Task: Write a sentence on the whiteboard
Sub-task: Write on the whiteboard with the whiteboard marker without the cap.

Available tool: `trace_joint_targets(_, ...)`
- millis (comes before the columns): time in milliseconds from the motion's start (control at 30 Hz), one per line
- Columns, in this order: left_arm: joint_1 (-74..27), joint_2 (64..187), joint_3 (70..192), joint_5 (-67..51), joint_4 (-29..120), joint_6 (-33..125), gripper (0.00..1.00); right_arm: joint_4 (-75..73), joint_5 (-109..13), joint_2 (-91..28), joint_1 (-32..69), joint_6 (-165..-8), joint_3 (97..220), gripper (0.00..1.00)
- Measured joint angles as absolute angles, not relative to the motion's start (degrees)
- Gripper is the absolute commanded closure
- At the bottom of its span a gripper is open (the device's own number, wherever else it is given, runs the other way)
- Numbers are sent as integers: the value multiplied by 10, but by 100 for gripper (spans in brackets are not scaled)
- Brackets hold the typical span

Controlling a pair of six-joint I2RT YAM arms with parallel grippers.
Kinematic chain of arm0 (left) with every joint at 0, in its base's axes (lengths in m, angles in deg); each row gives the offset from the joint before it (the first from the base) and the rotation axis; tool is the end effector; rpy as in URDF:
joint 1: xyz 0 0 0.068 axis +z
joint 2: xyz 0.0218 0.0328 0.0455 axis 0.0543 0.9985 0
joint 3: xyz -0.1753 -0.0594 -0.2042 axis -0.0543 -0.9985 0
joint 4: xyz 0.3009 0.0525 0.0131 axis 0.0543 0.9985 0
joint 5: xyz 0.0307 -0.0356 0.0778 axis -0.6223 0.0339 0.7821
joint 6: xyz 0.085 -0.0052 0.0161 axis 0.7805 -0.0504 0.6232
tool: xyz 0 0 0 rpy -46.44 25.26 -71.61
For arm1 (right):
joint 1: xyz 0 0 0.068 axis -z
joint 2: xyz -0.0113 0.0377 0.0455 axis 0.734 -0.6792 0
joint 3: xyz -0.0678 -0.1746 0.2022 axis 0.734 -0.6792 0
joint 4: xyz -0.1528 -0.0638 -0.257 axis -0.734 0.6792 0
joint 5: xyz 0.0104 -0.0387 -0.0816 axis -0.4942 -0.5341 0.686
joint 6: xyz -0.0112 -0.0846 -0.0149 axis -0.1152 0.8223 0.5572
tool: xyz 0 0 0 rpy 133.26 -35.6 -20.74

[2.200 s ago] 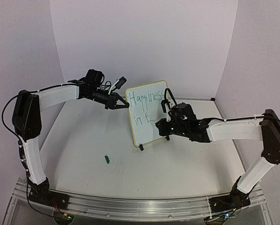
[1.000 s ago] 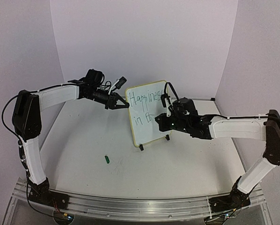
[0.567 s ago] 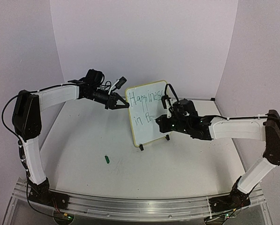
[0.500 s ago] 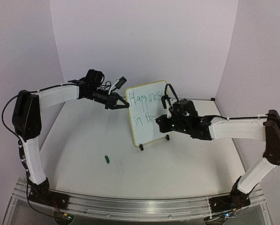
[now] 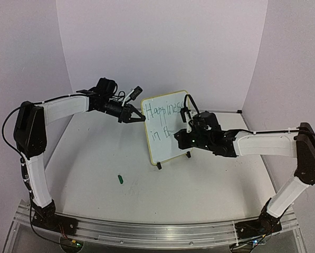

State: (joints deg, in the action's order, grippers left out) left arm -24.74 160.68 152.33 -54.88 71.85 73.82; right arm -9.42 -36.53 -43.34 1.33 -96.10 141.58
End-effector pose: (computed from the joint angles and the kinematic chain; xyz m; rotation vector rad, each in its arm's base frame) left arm 0.4116 -0.2888 0.2547 1.2654 1.7783 -1.2026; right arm 0.3121 0.3153 0.2027 -0.4910 2.0156 0.6199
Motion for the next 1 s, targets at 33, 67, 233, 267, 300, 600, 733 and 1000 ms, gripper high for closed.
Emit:
trace_joint_targets(33, -247, 1607, 1523, -549, 718, 738, 100, -94, -363, -433, 13, -961, 1416, 100)
trace_joint_targets(67, -247, 1607, 1523, -549, 718, 738, 100, -94, -362, -433, 13, -961, 1416, 100)
trace_joint_targets(233, -247, 1607, 1523, -549, 718, 738, 100, -94, -352, -433, 13, -961, 1416, 100)
trace_joint_targets(267, -247, 1607, 1523, -549, 718, 738, 100, -94, -349, -433, 13, -961, 1416, 100)
trace_joint_targets(300, -247, 1607, 1523, -549, 718, 738, 100, -94, -347, -433, 13, -961, 1416, 100)
trace_joint_targets(600, -247, 1607, 1523, -548, 718, 738, 100, -94, -337, -432, 13, -963, 1416, 100)
trace_joint_targets(733, -247, 1607, 1523, -548, 718, 738, 100, -94, -335, -432, 13, -966, 1416, 100)
trace_joint_targets(1000, -247, 1607, 1523, -549, 718, 738, 100, -98, -334, -432, 13, -980, 1398, 100)
